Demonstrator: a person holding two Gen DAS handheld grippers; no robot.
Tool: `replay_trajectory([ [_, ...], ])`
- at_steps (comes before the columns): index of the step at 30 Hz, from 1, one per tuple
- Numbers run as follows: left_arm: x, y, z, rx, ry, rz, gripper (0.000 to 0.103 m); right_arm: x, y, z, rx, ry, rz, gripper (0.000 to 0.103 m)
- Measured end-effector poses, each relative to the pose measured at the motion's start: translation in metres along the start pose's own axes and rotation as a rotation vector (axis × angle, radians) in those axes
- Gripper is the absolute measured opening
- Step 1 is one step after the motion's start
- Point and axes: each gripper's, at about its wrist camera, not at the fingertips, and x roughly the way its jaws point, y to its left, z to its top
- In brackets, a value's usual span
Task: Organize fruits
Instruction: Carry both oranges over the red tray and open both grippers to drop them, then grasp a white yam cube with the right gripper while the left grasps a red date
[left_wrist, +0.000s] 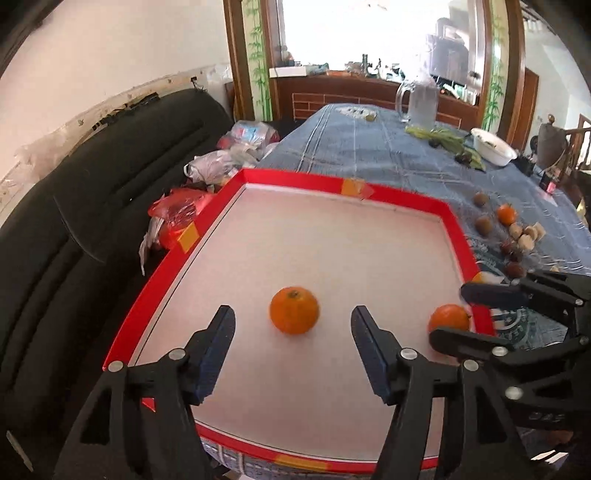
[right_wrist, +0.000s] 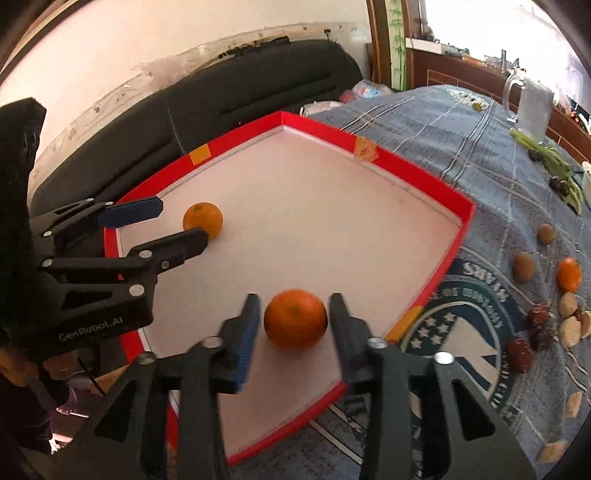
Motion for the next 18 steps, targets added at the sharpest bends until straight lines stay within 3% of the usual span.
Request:
replay_trajectory([
  [2,-0.007,-0.007,0.002,0.014,-0.024,-0.02,0.07,-0.018,-0.007,-0.005,0.021,-0.059,0.004,0.061],
  [7,-0.024,-0.045,0.005,0.077,-0.087,-0.1,0.078,-0.062,-0.039,-0.02,0.084,-0.17,-0.031,0.064],
  [13,-0.03,-0.104,0.007,0.19,-0.083,-0.219,0.079,-0.112,-0.089,-0.061,0.183,-0.21,-0.161,0.069],
  [18,-0.026,-0.145,0.007,0.263,-0.055,-0.281,0.079,-0.135,-0.126,-0.095,0.255,-0.185,-0.253,0.07],
])
